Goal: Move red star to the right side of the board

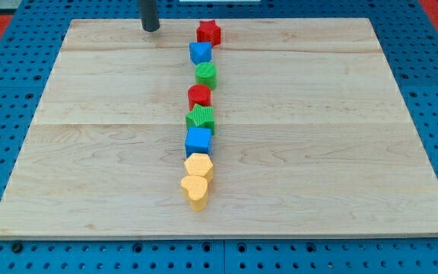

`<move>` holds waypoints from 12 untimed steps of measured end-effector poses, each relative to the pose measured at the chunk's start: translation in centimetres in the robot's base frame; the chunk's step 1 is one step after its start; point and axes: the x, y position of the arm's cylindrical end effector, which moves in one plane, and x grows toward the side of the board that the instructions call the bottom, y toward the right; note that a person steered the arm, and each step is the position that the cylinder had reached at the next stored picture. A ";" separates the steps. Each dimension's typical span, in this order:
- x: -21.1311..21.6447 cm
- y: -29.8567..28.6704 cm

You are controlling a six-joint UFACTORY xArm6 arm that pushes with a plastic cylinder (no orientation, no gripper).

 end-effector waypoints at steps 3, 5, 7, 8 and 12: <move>1.0 6.8; 1.3 5.4; 1.3 5.6; 1.3 5.6; 1.9 6.7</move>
